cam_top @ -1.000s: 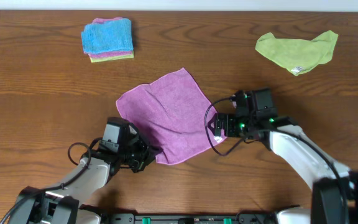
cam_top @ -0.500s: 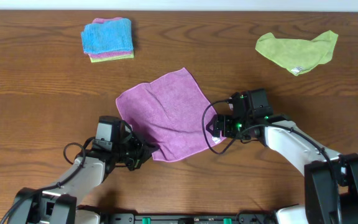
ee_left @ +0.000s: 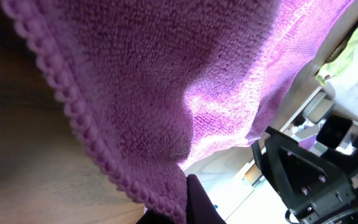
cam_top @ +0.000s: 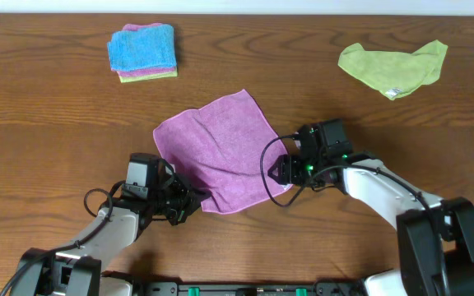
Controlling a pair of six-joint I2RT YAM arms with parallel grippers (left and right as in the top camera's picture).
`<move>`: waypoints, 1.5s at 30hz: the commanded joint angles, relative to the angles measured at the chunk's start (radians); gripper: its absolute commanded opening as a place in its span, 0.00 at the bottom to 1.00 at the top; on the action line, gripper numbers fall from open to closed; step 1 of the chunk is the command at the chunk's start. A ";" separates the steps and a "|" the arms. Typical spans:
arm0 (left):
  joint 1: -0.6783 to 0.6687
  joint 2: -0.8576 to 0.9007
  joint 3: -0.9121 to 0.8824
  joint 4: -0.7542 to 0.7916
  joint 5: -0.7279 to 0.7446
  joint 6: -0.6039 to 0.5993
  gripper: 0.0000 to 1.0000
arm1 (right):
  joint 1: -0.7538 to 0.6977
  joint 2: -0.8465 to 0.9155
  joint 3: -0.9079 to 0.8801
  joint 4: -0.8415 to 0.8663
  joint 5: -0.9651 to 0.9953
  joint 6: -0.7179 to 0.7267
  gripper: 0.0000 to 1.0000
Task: Fold the cloth
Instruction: 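Grasp the lower right corner with the right gripper and fold both corners upward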
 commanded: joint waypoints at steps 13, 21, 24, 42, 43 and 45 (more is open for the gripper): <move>0.024 0.004 0.034 0.052 0.057 0.033 0.06 | 0.013 0.023 -0.015 -0.065 0.052 0.020 0.01; 0.134 0.004 0.130 -0.102 0.105 0.214 0.06 | 0.014 -0.139 -0.015 -0.212 0.059 0.024 0.01; 0.164 0.004 0.147 -0.195 0.126 0.310 0.06 | 0.014 -0.182 -0.015 -0.255 0.063 0.024 0.01; 0.188 0.004 0.151 -0.611 0.118 0.625 0.06 | 0.167 -0.270 -0.015 -0.437 0.160 0.164 0.01; 0.193 0.004 0.153 -0.628 0.116 0.644 0.06 | 0.179 -0.283 -0.015 -0.451 0.175 0.166 0.01; 0.212 0.004 0.166 -0.685 0.082 0.684 0.05 | 0.189 -0.309 -0.015 -0.468 0.184 0.167 0.01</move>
